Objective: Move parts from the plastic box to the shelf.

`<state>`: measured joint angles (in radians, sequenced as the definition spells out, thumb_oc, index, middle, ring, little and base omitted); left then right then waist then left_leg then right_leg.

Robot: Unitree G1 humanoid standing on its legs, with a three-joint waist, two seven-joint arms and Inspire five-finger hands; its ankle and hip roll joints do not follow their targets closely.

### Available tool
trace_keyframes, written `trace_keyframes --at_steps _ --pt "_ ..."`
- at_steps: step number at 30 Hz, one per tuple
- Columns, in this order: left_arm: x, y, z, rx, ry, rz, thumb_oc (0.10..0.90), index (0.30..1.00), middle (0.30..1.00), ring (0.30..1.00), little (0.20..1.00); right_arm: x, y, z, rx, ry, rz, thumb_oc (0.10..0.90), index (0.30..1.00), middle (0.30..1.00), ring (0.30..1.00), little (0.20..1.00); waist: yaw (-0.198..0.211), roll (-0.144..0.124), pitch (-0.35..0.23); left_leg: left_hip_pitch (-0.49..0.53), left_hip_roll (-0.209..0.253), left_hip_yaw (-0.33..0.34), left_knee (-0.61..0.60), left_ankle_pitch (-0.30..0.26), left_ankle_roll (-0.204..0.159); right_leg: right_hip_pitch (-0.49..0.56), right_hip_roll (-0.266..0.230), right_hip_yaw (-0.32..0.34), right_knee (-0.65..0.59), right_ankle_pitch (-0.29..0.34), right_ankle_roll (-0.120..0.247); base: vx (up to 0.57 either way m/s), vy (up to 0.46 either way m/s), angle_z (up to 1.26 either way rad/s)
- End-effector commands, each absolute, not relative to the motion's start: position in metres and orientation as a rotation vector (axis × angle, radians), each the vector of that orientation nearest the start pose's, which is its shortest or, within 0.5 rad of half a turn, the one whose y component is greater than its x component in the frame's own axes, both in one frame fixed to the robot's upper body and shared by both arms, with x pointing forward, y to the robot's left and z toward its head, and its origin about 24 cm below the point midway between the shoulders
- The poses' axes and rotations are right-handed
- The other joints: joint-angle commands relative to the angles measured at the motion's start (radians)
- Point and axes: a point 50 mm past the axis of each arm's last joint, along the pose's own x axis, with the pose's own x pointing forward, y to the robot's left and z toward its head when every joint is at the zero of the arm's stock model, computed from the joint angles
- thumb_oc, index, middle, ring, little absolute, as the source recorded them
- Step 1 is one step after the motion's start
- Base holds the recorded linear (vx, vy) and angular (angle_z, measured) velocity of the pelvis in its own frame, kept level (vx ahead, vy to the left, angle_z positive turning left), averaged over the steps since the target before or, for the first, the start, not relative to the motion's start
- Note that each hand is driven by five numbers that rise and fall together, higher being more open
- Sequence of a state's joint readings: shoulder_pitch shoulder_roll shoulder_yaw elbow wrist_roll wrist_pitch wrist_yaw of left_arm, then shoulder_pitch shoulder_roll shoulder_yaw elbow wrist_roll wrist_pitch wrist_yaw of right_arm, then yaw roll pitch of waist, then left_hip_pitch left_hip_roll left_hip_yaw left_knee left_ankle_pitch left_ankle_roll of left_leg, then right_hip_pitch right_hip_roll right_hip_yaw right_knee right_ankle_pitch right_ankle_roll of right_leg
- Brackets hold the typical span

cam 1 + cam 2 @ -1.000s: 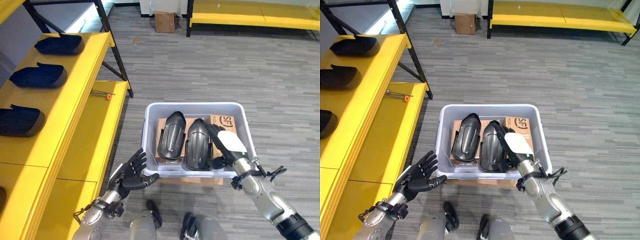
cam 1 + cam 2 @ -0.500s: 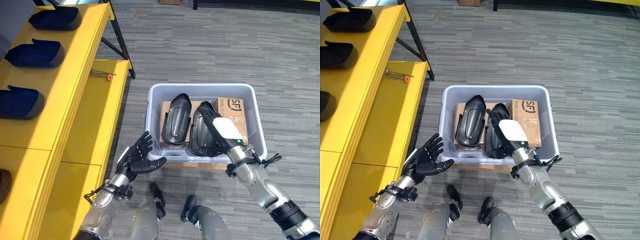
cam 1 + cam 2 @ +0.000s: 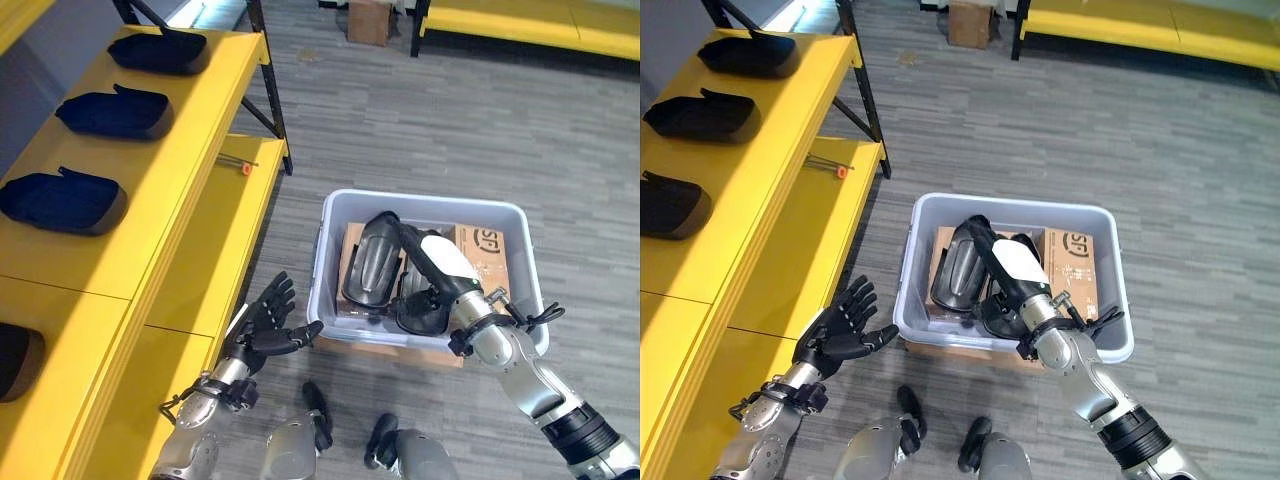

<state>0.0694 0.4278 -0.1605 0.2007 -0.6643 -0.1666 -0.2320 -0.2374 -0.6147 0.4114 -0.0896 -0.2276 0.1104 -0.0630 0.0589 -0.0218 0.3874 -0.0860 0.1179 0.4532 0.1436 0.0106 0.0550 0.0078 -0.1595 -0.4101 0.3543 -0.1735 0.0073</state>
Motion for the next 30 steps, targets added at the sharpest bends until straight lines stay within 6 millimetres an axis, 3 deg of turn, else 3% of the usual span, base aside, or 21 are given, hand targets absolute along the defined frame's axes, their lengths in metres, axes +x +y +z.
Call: trace_keyframes --at_steps 1,7,10,16,19,24,30 --pt "0.233 0.195 0.031 -0.253 0.020 -0.337 0.900 1.000 1.000 1.000 1.000 0.296 -0.151 0.149 -0.801 -0.414 0.164 0.900 1.000 1.000 1.000 1.000 0.020 -0.005 -0.092 0.045 0.135 0.012 0.058 -0.065 -0.092 -0.033 -0.124 0.024 -0.021 0.018 0.117 0.03 -0.030 0.15" --pt "0.231 0.198 0.037 -0.238 -0.010 -0.322 0.900 1.000 1.000 1.000 1.000 0.311 -0.152 0.165 -0.773 -0.386 0.168 0.900 1.000 1.000 1.000 1.000 0.039 0.015 -0.043 0.017 0.148 -0.011 0.068 -0.058 -0.108 -0.070 -0.137 0.020 0.015 0.010 0.116 0.01 -0.019 0.02" --pt "0.240 0.206 0.050 -0.218 -0.060 -0.250 0.900 1.000 1.000 1.000 1.000 0.318 -0.156 0.166 -0.672 -0.355 0.126 0.900 1.000 1.000 1.000 1.000 0.046 0.032 0.018 -0.047 0.158 -0.039 0.086 -0.047 -0.125 -0.135 -0.142 0.030 0.063 0.003 0.109 -0.14 -0.048 0.06" --pt "0.247 0.193 0.058 -0.208 -0.095 -0.267 0.900 1.000 1.000 1.000 1.000 0.329 -0.155 0.173 -0.571 -0.376 0.059 0.900 1.000 1.000 1.000 1.000 0.035 0.061 0.095 -0.094 0.176 -0.031 0.107 -0.035 -0.131 -0.215 -0.166 0.023 0.132 -0.003 0.097 -0.08 -0.020 0.13" --pt "0.250 0.186 0.068 -0.214 -0.127 -0.294 0.900 1.000 1.000 1.000 1.000 0.332 -0.157 0.187 -0.566 -0.439 -0.038 0.900 1.000 1.000 1.000 1.000 0.027 0.080 0.133 -0.123 0.175 -0.023 0.106 -0.028 -0.132 -0.280 -0.184 0.024 0.176 -0.005 0.100 -0.10 -0.014 0.02" --pt "0.250 0.179 0.070 -0.218 -0.129 -0.283 0.900 1.000 1.000 1.000 1.000 0.333 -0.165 0.199 -0.564 -0.487 -0.159 0.900 1.000 1.000 1.000 1.000 0.013 0.094 0.133 -0.177 0.176 0.000 0.117 -0.028 -0.132 -0.358 -0.191 0.025 0.216 -0.013 0.096 -0.03 0.028 0.10" --pt "0.251 0.175 0.072 -0.215 -0.133 -0.264 0.900 1.000 1.000 1.000 1.000 0.329 -0.174 0.206 -0.682 -0.593 -0.341 0.900 1.000 1.000 1.000 1.000 0.005 0.103 0.133 -0.235 0.165 -0.002 0.133 -0.043 -0.138 -0.437 -0.191 0.039 0.287 -0.055 0.101 0.01 -0.017 -0.09"
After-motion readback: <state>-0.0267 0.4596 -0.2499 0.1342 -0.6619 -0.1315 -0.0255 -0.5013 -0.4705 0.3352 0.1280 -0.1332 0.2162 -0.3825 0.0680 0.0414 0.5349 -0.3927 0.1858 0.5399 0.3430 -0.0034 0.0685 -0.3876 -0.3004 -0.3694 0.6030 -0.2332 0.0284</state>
